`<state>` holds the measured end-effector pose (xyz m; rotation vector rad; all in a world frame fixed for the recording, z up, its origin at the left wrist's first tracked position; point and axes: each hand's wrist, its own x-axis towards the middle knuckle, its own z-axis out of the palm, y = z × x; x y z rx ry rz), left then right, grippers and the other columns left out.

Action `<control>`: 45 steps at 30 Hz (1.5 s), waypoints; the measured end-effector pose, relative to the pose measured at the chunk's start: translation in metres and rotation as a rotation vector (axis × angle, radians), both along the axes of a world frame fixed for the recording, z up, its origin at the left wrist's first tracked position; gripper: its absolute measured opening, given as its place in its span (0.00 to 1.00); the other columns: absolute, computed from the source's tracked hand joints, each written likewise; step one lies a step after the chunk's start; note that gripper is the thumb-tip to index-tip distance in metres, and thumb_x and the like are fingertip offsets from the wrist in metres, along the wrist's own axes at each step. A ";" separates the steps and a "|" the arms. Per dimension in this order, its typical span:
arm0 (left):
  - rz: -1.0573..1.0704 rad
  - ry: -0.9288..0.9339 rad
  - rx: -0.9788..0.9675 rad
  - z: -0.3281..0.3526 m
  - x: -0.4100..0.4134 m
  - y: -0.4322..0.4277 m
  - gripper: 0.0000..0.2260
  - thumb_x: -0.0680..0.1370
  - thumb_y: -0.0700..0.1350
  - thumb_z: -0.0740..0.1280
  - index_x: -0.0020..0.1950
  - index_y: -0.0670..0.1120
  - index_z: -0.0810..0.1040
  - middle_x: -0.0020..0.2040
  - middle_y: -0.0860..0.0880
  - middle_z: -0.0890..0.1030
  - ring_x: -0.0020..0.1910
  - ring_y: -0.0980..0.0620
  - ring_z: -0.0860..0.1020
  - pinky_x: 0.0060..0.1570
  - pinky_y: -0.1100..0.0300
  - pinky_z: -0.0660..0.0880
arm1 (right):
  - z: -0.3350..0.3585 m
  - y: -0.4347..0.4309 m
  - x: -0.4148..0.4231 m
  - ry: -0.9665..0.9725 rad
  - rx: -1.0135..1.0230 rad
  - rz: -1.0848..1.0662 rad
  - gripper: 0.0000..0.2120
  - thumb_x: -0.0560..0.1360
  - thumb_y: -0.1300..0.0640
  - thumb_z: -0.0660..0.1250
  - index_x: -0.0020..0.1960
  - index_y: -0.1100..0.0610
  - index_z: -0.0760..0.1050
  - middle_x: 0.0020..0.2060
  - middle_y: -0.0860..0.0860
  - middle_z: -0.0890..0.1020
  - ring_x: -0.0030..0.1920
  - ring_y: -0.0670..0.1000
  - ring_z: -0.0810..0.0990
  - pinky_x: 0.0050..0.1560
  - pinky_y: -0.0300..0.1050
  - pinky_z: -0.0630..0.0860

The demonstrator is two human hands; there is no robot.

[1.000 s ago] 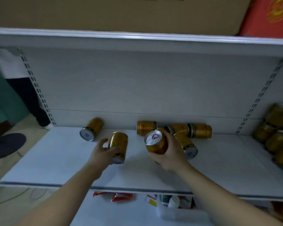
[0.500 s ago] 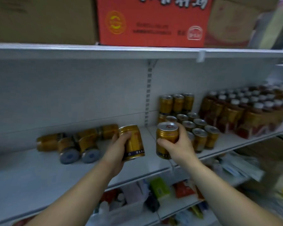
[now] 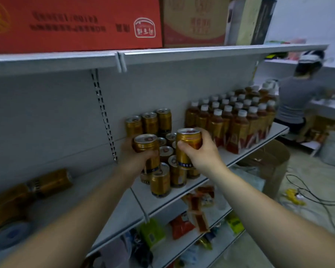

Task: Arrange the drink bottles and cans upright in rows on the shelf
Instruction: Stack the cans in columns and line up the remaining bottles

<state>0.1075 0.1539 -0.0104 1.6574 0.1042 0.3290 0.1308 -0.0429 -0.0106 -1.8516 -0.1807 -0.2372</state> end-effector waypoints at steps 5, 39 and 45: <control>0.097 -0.011 -0.012 -0.011 0.057 0.018 0.22 0.64 0.41 0.78 0.46 0.63 0.72 0.44 0.61 0.80 0.43 0.64 0.78 0.41 0.61 0.75 | -0.002 0.019 0.062 0.011 -0.050 0.092 0.31 0.58 0.37 0.75 0.56 0.38 0.66 0.49 0.38 0.78 0.49 0.37 0.76 0.45 0.36 0.72; 0.222 0.698 0.571 -0.024 0.039 0.023 0.41 0.72 0.58 0.70 0.77 0.52 0.49 0.76 0.47 0.58 0.73 0.46 0.61 0.66 0.56 0.63 | 0.038 0.065 0.186 -0.459 -1.026 0.563 0.44 0.69 0.26 0.57 0.74 0.55 0.59 0.70 0.57 0.66 0.67 0.59 0.67 0.60 0.53 0.67; 0.351 0.713 0.753 -0.013 -0.035 0.044 0.37 0.74 0.60 0.67 0.77 0.55 0.52 0.78 0.50 0.54 0.73 0.48 0.60 0.67 0.56 0.61 | 0.055 0.124 0.135 -0.484 -1.068 0.778 0.42 0.71 0.29 0.59 0.75 0.54 0.57 0.71 0.57 0.65 0.67 0.59 0.67 0.62 0.52 0.68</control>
